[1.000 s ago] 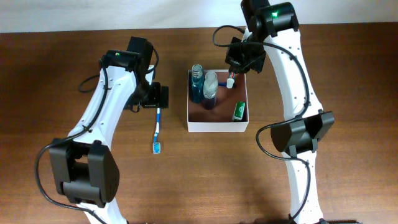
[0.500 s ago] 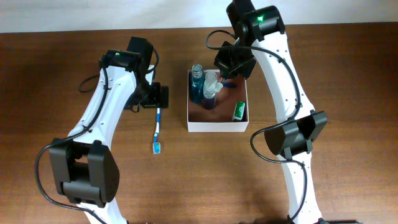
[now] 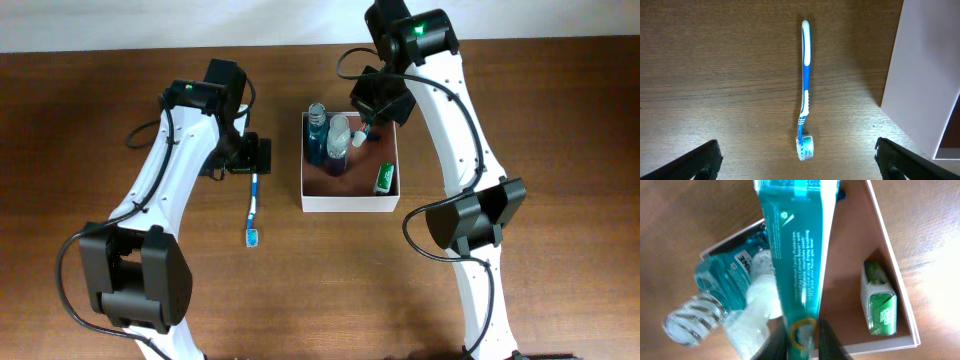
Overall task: Pack container
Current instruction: 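Lower the toothpaste tube into the box beside the soap bar and release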
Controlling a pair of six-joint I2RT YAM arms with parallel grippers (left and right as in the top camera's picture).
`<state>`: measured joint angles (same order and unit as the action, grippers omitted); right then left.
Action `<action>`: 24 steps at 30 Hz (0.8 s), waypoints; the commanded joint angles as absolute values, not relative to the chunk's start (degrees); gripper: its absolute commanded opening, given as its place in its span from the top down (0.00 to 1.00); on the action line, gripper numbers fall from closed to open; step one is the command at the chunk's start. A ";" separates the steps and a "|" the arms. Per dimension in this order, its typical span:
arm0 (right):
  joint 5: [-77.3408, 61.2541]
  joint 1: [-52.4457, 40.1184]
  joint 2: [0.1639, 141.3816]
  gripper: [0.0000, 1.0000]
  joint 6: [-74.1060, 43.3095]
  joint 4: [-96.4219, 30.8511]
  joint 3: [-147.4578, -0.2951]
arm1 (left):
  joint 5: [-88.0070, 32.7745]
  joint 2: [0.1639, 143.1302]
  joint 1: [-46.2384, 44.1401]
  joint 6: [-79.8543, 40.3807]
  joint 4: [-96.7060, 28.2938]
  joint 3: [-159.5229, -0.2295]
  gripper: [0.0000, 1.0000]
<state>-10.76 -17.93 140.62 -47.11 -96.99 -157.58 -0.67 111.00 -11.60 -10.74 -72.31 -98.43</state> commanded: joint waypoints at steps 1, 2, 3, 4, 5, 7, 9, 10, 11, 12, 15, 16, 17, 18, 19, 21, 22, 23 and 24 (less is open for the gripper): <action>-9.39 -18.11 139.59 0.77 -44.31 -97.34 -157.27 | -0.67 110.13 -11.55 -10.63 -72.20 -98.17 0.01; -9.39 -18.09 139.59 0.77 -43.77 -97.34 -157.27 | -0.67 110.13 -11.55 -10.63 -72.20 -98.17 0.01; -9.39 -18.09 139.59 0.77 -43.72 -97.34 -157.27 | -0.67 110.13 -11.57 -10.63 -72.20 -98.17 0.01; -9.39 -18.09 139.59 0.77 -43.72 -97.34 -157.27 | -0.67 110.13 -11.57 -10.63 -72.20 -98.17 0.01; -9.39 -18.00 139.59 0.77 -43.72 -97.34 -157.27 | -0.67 110.13 -11.57 -10.63 -72.20 -98.17 0.01; -9.37 -17.93 139.59 0.76 -43.72 -97.34 -157.27 | -0.67 110.13 -11.57 -10.63 -72.20 -98.17 0.01; -8.99 -17.82 139.59 0.76 -43.62 -97.34 -157.27 | -0.67 110.13 -11.57 -10.63 -72.20 -98.17 0.01; -8.58 -17.67 139.59 0.76 -43.46 -97.34 -157.27 | -0.67 110.13 -11.57 -10.63 -72.20 -98.17 0.01; -8.10 -17.50 139.59 0.76 -43.00 -97.34 -157.27 | -0.67 110.13 -11.57 -10.63 -72.20 -98.17 0.01; -8.10 -17.19 139.59 0.76 -42.28 -97.34 -157.27 | -0.67 110.13 -11.55 -10.63 -72.20 -98.17 0.01; -8.10 -15.33 139.59 0.76 -40.58 -97.34 -157.27 | -0.67 110.13 -11.57 -10.63 -72.20 -98.17 0.01; -8.19 -14.57 139.59 0.76 -39.99 -97.34 -157.27 | -0.67 110.13 -11.57 -10.63 -72.20 -98.17 0.01; -8.29 -13.23 139.59 0.75 -39.16 -97.34 -157.27 | -0.67 110.13 -11.57 -10.63 -72.20 -98.17 0.01; -8.29 -10.66 139.59 0.75 -37.01 -97.34 -157.27 | -0.67 110.13 -11.57 -10.63 -72.20 -98.17 0.01; -8.27 -9.43 139.59 0.72 -35.42 -97.34 -157.27 | -0.67 110.13 -11.55 -10.63 -72.20 -98.17 0.01; -8.25 -6.37 139.59 0.63 -30.76 -97.34 -157.27 | -0.67 110.13 -11.55 -10.63 -72.23 -98.17 0.01; -8.29 -4.47 139.59 0.49 -26.76 -97.34 -157.27 | -0.67 110.13 -11.57 -10.63 -72.20 -98.17 0.01; -8.29 -3.42 139.59 0.02 -24.45 -97.34 -157.27 | -0.67 110.13 -11.57 -10.63 -72.20 -98.17 0.01; -8.32 -1.98 139.59 0.01 -20.60 -97.34 -157.27 | -0.67 110.13 -11.57 -10.63 -72.20 -98.17 0.01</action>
<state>-9.85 -6.63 140.62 -32.75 -96.99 -157.58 -0.67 111.00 -11.60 -10.74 -72.31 -98.43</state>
